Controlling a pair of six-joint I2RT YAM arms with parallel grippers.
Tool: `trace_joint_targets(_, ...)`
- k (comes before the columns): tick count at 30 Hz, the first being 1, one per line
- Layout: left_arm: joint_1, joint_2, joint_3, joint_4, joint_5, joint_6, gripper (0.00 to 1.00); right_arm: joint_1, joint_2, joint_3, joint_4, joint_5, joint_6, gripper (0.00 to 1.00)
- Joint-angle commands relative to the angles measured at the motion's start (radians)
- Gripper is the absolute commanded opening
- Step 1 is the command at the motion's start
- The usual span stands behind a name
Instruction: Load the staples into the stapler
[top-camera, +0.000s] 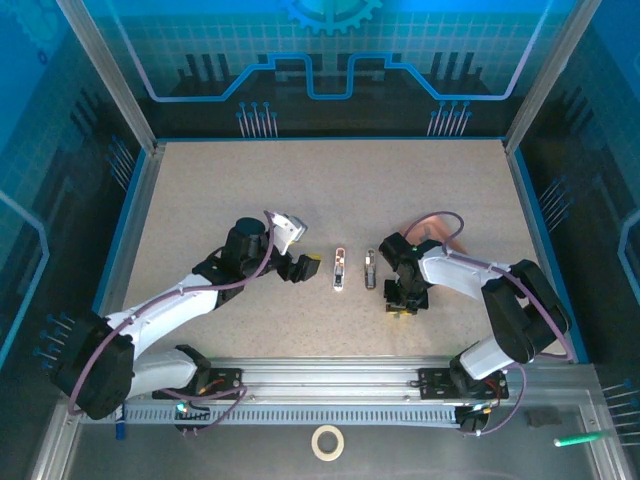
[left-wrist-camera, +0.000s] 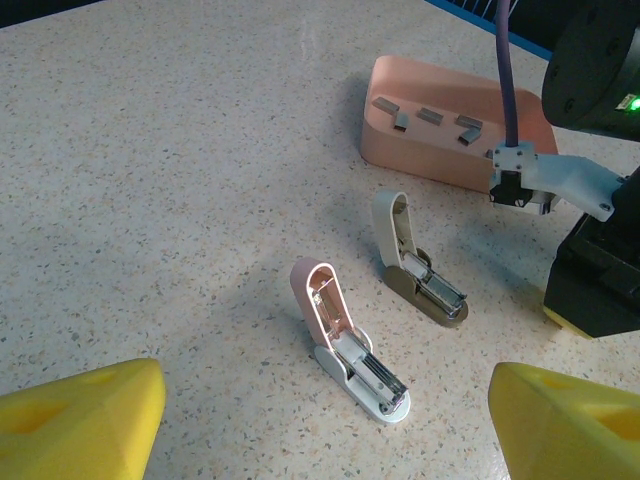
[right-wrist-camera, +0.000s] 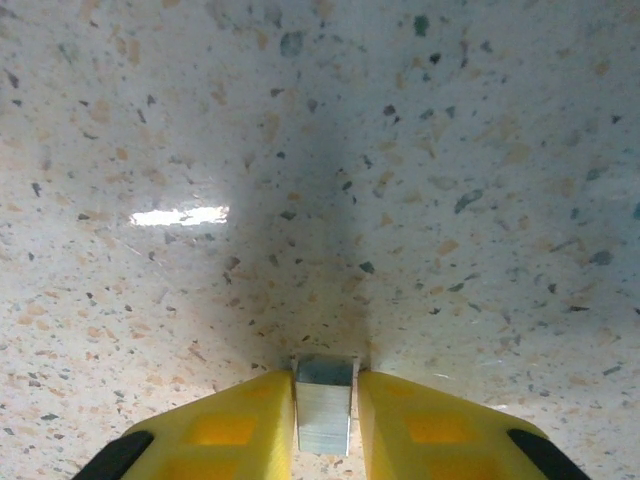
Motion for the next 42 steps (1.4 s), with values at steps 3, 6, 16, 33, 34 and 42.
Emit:
trace_joint_targets(3, -0.006, 0.012, 0.017, 0.02, 0.003, 0.007, 0.85, -0.017, 0.032, 0.011, -0.007, 0.001, -0.011, 0.21)
trace_joint_targets(6, -0.007, 0.012, 0.017, 0.02, 0.001, 0.009, 0.85, -0.017, 0.036, 0.013, -0.007, 0.005, -0.008, 0.2)
trace_joint_targets(16, -0.007, 0.01, 0.017, 0.021, 0.001, 0.003, 0.85, 0.012, -0.083, 0.045, -0.042, 0.056, 0.005, 0.16)
trace_joint_targets(33, -0.01, 0.018, 0.039, -0.001, -0.048, -0.165, 0.88, 0.288, -0.353, -0.011, 0.235, 0.325, 0.209, 0.15)
trace_joint_targets(34, -0.01, 0.013, 0.045, -0.019, -0.066, -0.169, 0.89, 0.299, -0.348, -0.005, 0.237, 0.335, 0.218, 0.15)
trace_joint_targets(42, 0.014, 0.025, 0.173, -0.274, -0.219, -0.24, 0.99, 0.359, -0.267, 0.067, 0.27, 0.375, 0.246, 0.15)
